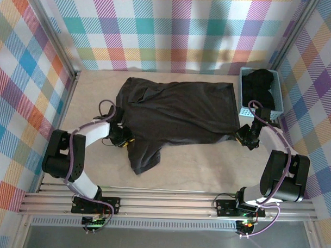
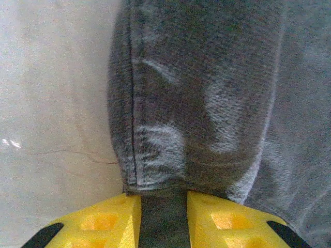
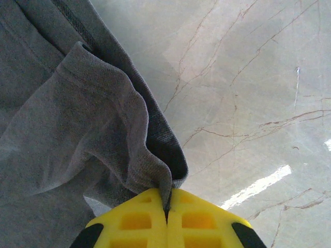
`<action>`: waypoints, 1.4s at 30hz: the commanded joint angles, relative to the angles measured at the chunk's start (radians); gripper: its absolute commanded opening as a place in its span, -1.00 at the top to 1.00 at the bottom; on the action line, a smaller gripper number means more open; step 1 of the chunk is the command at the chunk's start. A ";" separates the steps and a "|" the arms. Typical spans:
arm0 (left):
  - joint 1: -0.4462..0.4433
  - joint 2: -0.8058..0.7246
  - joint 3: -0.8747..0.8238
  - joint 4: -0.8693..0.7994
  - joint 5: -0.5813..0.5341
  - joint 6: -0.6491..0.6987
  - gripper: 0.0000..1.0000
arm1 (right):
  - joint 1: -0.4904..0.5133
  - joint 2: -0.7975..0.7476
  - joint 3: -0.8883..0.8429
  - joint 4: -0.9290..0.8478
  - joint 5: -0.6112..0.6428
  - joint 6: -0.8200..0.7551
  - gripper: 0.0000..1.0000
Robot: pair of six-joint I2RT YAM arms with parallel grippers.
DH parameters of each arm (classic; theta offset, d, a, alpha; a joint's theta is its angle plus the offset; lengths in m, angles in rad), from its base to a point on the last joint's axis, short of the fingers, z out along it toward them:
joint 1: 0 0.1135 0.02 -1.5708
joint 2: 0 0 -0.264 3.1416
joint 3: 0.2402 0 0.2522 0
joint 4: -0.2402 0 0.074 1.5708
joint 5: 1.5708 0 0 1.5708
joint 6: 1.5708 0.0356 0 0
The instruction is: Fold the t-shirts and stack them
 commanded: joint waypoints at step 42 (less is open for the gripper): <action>0.148 -0.109 -0.159 0.240 0.102 0.026 0.22 | -0.002 0.013 0.021 0.002 -0.034 -0.005 1.00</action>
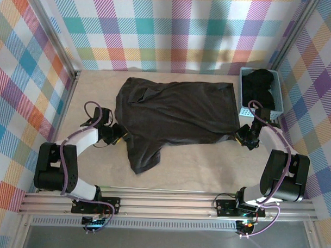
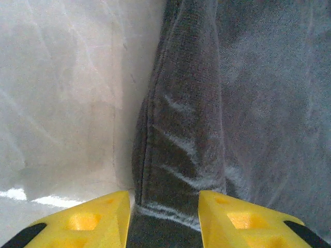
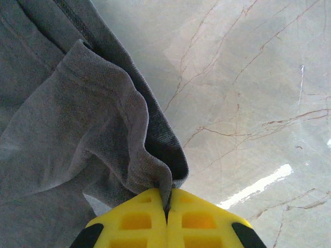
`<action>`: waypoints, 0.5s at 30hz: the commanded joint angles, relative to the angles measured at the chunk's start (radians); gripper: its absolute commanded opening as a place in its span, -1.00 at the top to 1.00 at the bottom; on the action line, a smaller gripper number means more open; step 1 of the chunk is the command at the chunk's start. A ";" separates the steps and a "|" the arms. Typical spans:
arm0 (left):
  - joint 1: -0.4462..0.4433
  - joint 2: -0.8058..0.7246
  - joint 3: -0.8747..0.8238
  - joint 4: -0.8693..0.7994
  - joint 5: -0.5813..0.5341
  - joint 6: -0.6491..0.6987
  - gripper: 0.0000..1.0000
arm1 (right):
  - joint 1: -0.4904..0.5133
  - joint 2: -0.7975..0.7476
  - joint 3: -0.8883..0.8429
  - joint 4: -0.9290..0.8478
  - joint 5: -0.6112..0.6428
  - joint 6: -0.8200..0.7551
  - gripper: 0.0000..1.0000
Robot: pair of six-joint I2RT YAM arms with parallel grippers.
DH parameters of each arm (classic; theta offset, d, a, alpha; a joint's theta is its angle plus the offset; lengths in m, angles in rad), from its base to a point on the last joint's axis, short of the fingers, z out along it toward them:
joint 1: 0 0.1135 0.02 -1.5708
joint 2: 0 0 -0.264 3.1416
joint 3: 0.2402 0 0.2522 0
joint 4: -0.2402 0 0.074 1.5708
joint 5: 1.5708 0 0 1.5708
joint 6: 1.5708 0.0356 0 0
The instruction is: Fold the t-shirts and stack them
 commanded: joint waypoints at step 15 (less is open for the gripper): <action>-0.042 0.078 0.012 0.066 -0.006 0.006 0.67 | -0.002 0.004 0.020 0.001 -0.028 0.002 1.00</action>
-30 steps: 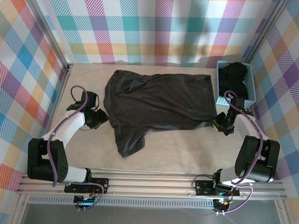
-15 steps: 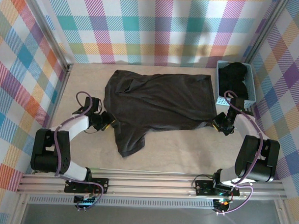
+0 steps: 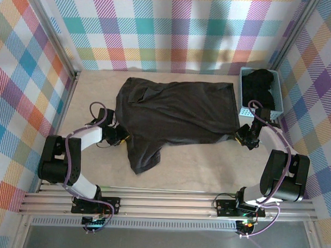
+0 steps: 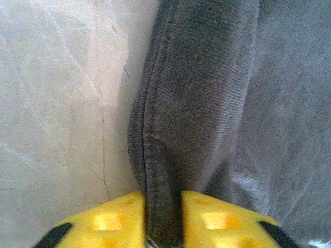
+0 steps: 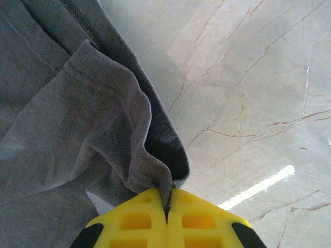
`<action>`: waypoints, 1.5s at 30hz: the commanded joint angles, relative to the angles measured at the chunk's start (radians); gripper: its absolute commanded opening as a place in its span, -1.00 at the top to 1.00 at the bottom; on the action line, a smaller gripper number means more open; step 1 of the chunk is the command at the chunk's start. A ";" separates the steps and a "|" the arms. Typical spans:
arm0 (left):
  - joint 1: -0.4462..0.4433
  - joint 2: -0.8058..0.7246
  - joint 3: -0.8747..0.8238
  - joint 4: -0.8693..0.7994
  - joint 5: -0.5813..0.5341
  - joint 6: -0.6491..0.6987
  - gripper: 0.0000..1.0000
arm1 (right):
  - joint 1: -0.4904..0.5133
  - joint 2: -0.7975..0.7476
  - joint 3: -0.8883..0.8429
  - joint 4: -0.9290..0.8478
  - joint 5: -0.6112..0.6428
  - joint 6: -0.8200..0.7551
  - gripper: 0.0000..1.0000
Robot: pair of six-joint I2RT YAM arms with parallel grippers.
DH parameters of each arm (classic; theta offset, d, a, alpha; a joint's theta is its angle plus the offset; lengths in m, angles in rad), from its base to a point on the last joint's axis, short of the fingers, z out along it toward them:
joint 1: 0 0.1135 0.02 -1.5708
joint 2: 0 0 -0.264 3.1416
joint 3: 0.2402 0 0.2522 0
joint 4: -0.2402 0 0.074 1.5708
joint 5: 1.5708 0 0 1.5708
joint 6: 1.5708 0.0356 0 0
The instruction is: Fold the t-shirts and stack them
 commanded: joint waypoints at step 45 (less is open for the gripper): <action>0.274 -0.094 1.351 -0.664 -0.071 -0.152 1.00 | -0.033 -0.101 0.906 0.015 -0.426 0.082 1.00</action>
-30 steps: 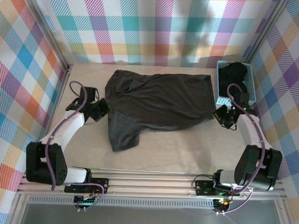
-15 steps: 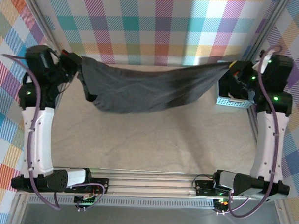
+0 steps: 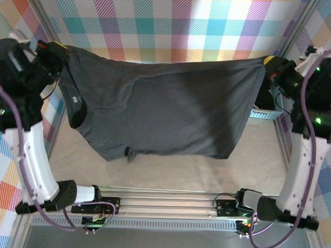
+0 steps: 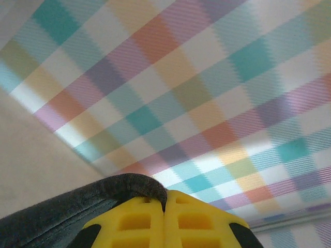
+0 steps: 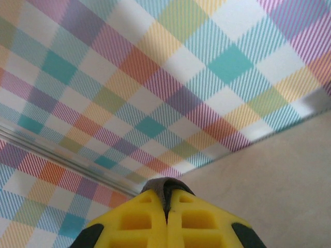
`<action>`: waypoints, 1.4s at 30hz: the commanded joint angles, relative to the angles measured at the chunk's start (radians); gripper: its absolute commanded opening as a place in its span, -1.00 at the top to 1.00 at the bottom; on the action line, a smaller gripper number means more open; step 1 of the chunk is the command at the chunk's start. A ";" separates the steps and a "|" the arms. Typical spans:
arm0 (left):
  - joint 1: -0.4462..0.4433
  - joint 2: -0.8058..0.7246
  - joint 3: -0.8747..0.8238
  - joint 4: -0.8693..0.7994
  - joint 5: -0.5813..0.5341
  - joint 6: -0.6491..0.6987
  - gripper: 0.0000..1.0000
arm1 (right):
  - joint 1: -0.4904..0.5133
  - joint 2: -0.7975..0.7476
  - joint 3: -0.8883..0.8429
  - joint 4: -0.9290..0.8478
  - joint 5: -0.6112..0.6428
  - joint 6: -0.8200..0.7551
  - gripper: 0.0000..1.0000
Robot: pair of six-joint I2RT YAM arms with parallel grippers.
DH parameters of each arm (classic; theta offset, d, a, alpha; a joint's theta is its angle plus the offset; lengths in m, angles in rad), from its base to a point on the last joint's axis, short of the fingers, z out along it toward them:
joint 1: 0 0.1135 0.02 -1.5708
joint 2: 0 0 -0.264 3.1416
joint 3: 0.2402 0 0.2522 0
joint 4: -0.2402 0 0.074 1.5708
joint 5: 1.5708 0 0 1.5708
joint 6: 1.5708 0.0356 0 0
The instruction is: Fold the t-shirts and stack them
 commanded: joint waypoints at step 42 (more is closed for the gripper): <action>0.079 -0.203 -1.238 0.220 0.220 0.164 0.10 | 0.080 0.105 -0.811 0.092 0.141 -0.196 0.10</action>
